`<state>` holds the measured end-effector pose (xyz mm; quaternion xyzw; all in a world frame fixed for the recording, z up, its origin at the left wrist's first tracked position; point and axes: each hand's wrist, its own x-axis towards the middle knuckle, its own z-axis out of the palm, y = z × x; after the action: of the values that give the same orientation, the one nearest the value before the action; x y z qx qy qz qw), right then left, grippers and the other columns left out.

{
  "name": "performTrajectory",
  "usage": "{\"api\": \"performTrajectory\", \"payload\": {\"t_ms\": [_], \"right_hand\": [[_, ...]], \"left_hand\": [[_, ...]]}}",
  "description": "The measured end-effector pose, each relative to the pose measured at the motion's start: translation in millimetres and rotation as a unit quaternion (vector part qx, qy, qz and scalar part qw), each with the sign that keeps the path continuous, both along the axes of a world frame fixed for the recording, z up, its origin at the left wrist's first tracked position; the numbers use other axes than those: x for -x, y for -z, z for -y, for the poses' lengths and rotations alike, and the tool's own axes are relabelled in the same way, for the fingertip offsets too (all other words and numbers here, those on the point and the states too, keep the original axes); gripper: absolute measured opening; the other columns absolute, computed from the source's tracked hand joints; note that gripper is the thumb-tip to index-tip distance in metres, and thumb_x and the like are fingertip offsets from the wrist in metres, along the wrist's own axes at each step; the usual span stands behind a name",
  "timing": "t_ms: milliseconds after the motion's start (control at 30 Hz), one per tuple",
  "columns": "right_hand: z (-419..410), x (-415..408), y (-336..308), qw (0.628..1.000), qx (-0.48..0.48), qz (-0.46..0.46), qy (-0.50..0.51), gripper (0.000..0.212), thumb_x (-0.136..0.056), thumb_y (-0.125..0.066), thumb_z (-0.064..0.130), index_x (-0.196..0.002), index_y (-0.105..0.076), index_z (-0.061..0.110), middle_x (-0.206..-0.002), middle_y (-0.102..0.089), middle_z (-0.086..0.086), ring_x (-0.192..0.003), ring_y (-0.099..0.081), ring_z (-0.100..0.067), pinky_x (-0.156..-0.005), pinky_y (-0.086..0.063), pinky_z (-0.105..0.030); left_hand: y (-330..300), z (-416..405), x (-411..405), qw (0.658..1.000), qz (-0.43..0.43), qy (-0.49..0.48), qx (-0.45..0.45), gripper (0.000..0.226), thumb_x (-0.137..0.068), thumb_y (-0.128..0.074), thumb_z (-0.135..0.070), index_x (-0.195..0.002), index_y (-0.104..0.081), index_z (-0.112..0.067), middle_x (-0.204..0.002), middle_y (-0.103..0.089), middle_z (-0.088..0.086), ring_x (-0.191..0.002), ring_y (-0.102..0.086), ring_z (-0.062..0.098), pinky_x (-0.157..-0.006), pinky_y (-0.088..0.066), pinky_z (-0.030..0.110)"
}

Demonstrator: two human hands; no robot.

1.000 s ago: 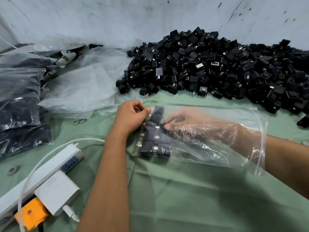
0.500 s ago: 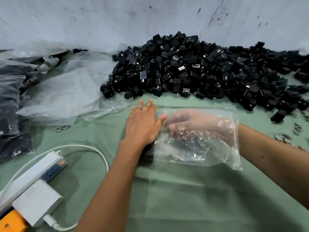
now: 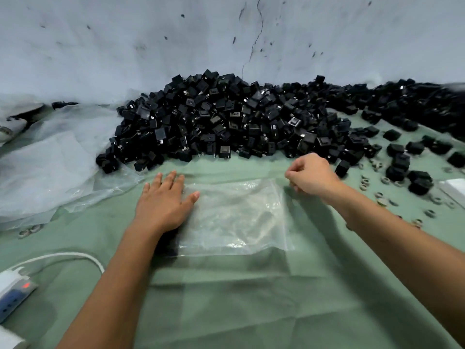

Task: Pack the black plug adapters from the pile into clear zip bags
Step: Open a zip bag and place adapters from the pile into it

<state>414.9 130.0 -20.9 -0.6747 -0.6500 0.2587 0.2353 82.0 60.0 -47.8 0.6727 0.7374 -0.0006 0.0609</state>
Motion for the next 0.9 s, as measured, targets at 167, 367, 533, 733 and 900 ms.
{"api": "performTrajectory", "payload": {"t_ms": [167,367,533,733,900], "right_hand": [[-17,-21,9,0.965,-0.118,0.232,0.039,0.044,-0.095,-0.061,0.010,-0.138,-0.050,0.013,-0.138,-0.048,-0.013,-0.129,-0.041,-0.034,-0.100,-0.046,-0.045],[-23,-23,19,0.969,-0.134,0.208,-0.009,0.034,-0.094,-0.065,0.006,-0.127,-0.057,0.009,-0.129,-0.052,-0.012,-0.124,-0.049,-0.035,-0.102,-0.045,-0.043],[-8,-18,2,0.977,-0.106,0.164,-0.088,0.023,-0.098,-0.067,0.038,-0.102,-0.073,0.017,-0.092,-0.069,-0.003,-0.089,-0.065,-0.020,-0.075,-0.051,-0.032],[28,-3,-26,0.980,0.072,-0.074,-0.170,0.049,-0.103,-0.054,0.053,-0.077,-0.052,0.012,-0.056,-0.057,0.001,-0.039,-0.051,-0.009,-0.032,-0.029,-0.017],[38,16,-34,0.941,0.153,-0.195,-0.228,0.034,-0.105,-0.056,0.042,-0.086,-0.064,0.015,-0.075,-0.060,-0.009,-0.045,-0.037,-0.014,-0.039,-0.026,-0.019]], "left_hand": [[-27,-1,-47,0.999,-0.004,-0.029,-0.036,0.072,-0.101,-0.031,-0.066,-0.159,-0.030,-0.023,-0.171,-0.015,0.011,-0.158,-0.005,0.031,-0.124,-0.001,0.061],[-52,8,-167,0.965,0.178,0.017,-0.190,0.040,-0.096,-0.057,-0.056,-0.109,-0.061,-0.019,-0.114,-0.060,0.004,-0.107,-0.054,0.021,-0.090,-0.049,0.037],[-59,-2,-202,0.981,0.159,-0.002,-0.110,0.032,-0.085,-0.067,-0.039,-0.099,-0.052,-0.014,-0.101,-0.060,0.008,-0.106,-0.062,0.034,-0.071,-0.045,0.035],[-63,-8,-184,0.978,0.189,-0.030,-0.082,0.012,-0.086,-0.059,-0.018,-0.078,-0.053,-0.012,-0.080,-0.059,0.008,-0.086,-0.063,0.034,-0.057,-0.038,0.031],[-80,-2,-162,0.962,0.270,-0.040,-0.032,0.011,-0.089,-0.059,-0.021,-0.087,-0.062,-0.011,-0.070,-0.072,0.008,-0.049,-0.069,0.017,-0.049,-0.046,0.023]]}}
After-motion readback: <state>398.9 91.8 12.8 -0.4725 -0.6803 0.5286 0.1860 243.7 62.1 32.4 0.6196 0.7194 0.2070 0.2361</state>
